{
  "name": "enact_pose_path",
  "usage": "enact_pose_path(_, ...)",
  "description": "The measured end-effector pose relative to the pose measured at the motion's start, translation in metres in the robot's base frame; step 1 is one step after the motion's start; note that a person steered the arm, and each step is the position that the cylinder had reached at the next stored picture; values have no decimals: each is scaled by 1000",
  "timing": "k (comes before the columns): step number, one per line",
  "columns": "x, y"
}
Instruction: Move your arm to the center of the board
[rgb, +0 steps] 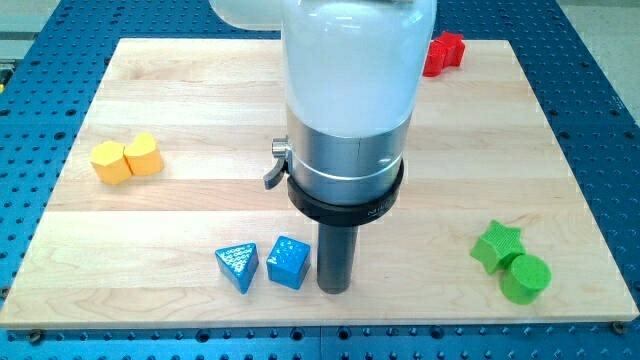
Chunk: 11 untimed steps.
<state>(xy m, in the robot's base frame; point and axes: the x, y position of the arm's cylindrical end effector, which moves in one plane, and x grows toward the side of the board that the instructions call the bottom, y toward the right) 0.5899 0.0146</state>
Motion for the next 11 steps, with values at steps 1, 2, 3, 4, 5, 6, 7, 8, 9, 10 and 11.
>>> enact_pose_path(1, 0, 1)
enact_pose_path(2, 0, 3)
enact_pose_path(3, 0, 5)
enact_pose_path(4, 0, 7)
enact_pose_path(5, 0, 11)
enact_pose_path(6, 0, 12)
enact_pose_path(7, 0, 12)
enact_pose_path(8, -31, 40)
enact_pose_path(9, -100, 45)
enact_pose_path(10, -114, 5)
enact_pose_path(11, -115, -24)
